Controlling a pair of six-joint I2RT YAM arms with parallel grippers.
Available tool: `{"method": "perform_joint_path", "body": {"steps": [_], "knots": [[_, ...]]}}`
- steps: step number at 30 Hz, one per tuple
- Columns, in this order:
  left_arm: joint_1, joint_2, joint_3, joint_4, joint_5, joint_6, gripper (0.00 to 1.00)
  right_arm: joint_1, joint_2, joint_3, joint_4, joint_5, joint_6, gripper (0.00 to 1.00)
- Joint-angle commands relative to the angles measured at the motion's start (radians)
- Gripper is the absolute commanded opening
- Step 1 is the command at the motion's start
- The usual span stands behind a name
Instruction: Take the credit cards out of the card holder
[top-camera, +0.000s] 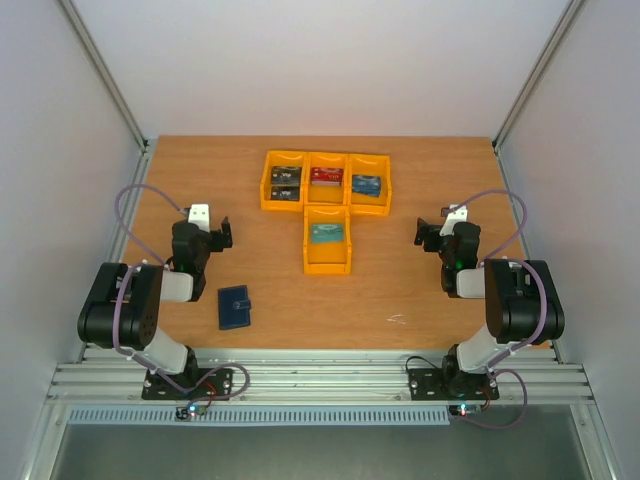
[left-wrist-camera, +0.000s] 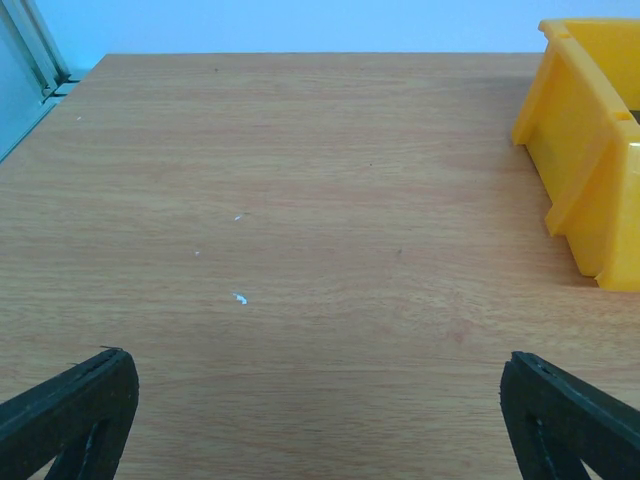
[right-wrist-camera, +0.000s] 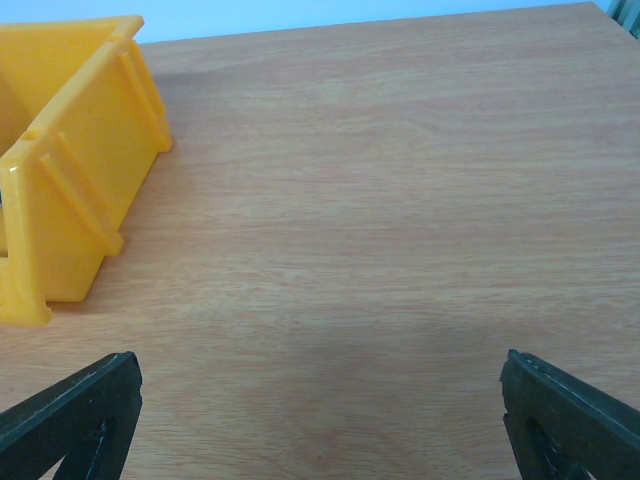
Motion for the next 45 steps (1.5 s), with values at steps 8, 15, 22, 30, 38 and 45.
{"method": "perform_joint_path", "body": {"steps": [8,15,22,30,38,45], "knots": [[0.004,-0.041,-0.042,0.157,0.102,0.048,0.99,0.0,-0.144,-0.034,-0.015,0.2,0.067,0.98],[0.005,-0.511,0.068,-0.445,0.206,0.006,0.99,-0.003,-0.488,0.026,-0.263,0.279,0.124,0.99],[0.004,-0.59,0.457,-1.314,0.401,-0.25,0.99,-0.003,-0.595,0.413,-0.894,0.036,0.191,0.99],[0.006,-0.486,0.442,-1.596,0.559,-0.526,0.94,0.002,-0.676,0.506,-1.131,-0.289,0.32,0.98],[0.022,-0.481,0.311,-1.645,0.54,-0.617,0.89,0.094,-0.746,0.508,-1.311,-0.373,0.326,0.99],[0.104,-0.41,0.211,-1.584,0.492,-0.677,0.81,0.187,-0.774,0.548,-1.448,-0.421,0.277,0.97]]}}
